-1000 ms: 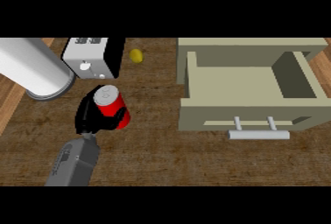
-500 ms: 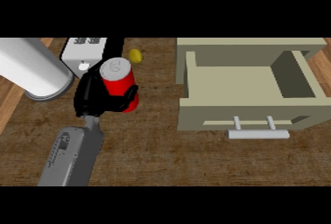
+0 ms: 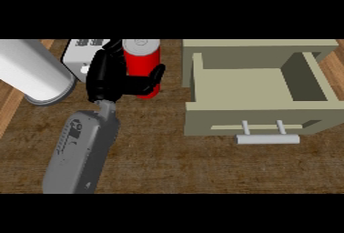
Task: Pick up the can, place it into the drawer and close the drawer
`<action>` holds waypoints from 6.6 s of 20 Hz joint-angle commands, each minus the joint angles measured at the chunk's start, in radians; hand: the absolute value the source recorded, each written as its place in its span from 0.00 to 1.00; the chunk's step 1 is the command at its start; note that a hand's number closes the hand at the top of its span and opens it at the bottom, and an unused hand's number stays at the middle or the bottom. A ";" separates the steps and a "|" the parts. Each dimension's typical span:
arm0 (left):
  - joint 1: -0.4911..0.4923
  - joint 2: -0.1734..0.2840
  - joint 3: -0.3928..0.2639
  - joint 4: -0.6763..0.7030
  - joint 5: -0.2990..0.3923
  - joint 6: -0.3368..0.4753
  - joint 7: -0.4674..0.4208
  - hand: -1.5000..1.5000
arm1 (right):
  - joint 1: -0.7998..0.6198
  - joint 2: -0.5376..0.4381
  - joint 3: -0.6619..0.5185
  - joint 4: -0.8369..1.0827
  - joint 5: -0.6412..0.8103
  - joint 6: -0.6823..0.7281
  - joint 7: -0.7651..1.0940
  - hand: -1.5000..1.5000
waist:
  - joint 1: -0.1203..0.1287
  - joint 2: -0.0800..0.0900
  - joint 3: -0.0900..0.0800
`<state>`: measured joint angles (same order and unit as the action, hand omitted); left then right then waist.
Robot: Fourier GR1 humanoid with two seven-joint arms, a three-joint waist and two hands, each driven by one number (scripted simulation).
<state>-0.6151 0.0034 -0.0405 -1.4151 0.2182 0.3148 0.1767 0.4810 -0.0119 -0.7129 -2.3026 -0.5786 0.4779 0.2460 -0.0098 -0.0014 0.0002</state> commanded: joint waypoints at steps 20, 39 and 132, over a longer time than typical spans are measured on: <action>-0.559 -0.003 -0.128 0.520 0.176 0.268 -0.100 1.00 | -0.075 -0.002 0.052 0.001 0.063 -0.040 0.019 0.00 | -0.024 0.007 0.000; -0.774 -0.003 -0.311 0.837 0.471 0.341 -0.211 1.00 | -0.060 0.010 0.082 0.008 0.067 -0.010 -0.006 0.00 | -0.054 0.013 0.001; -0.567 0.302 -0.552 0.510 0.629 0.529 -0.180 0.00 | -1.240 -0.143 0.648 1.622 1.828 -0.927 -0.406 0.00 | 0.055 0.013 0.001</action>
<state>-1.2283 0.2991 -0.5903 -0.8737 0.8700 0.8408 0.0087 -0.7466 -0.1403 -0.0237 -0.8262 1.2448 -0.3490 -0.1372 0.0496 -0.0074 -0.0136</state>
